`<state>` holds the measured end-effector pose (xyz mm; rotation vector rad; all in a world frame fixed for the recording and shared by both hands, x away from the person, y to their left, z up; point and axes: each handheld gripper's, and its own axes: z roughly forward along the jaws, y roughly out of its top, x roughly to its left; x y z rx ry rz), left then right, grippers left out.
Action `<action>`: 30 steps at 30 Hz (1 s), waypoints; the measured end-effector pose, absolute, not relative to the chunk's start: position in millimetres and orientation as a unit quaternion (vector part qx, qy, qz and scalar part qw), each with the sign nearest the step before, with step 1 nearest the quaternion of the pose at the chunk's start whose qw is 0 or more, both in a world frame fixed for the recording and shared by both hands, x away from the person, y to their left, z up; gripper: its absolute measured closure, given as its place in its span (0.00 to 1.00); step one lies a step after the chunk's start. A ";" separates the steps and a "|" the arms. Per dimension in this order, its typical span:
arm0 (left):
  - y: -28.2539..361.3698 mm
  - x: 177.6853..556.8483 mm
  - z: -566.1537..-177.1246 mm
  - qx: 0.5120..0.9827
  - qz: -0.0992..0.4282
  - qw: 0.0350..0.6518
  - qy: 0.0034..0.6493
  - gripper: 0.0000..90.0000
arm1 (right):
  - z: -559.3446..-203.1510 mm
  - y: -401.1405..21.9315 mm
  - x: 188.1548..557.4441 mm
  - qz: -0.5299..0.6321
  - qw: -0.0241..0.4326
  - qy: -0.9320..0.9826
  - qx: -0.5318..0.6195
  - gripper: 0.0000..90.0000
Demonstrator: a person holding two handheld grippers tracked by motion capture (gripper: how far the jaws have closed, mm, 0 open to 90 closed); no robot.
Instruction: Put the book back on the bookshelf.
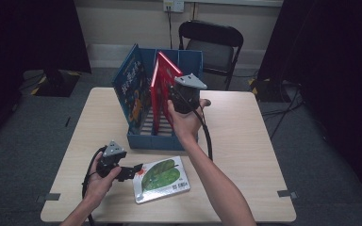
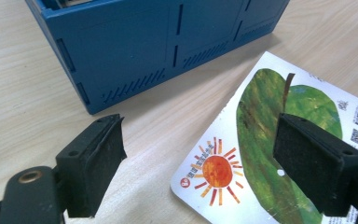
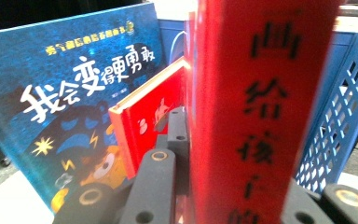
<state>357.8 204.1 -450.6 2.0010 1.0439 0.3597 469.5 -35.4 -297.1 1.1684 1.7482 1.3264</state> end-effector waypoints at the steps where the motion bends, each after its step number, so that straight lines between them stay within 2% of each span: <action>1: 204.2 358.0 -450.7 0.797 0.143 0.414 0.415 0.18 | -297.1 -35.4 469.5 0.505 0.322 0.666 0.445 0.90; 18: 203.6 356.6 -450.1 0.799 0.143 0.416 0.411 0.18 | -315.1 -11.3 500.7 0.488 0.345 0.632 0.494 0.90; 30: 203.7 356.3 -449.7 0.800 0.142 0.415 0.409 0.18 | -338.7 -4.0 520.3 0.479 0.342 0.618 0.521 0.89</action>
